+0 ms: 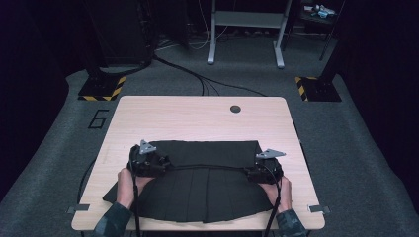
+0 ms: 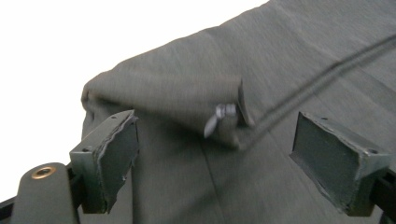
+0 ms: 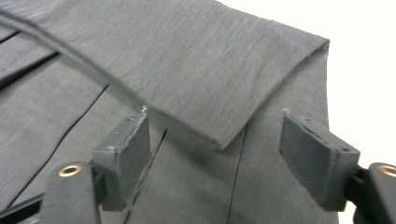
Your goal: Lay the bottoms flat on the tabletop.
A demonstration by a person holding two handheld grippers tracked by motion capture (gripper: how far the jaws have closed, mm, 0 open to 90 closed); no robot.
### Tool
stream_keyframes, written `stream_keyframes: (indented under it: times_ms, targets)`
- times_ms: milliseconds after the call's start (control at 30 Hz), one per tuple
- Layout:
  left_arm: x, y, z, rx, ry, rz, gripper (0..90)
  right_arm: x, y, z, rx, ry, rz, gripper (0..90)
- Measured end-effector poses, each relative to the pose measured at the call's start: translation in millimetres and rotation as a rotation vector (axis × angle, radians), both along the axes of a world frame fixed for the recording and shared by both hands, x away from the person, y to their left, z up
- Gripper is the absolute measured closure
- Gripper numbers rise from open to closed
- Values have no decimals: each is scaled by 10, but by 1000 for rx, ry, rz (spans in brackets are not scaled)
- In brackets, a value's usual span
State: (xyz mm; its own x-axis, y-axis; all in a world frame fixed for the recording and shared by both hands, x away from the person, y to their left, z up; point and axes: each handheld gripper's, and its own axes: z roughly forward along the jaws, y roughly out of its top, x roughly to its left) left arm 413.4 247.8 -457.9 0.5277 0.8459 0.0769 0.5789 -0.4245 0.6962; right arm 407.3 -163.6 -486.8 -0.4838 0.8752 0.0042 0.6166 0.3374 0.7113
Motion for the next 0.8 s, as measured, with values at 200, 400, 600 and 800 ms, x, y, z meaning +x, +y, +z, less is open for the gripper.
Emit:
stream_keyframes:
  times_ms: [200, 400, 600, 800]
  targets:
    - [119, 26, -122, 18, 15, 46, 257, 150, 25, -79, -17, 25, -2, 425]
    - [113, 116, -270, 3, 42, 47, 358, 203, 34, -135, -25, 55, 4, 557]
    - [84, 102, -409, -10, 72, 21, 598, 189, 25, -171, -12, 47, 6, 714]
    - [80, 82, -424, -6, 80, 2, 712, 156, 76, -168, -25, 26, 12, 822]
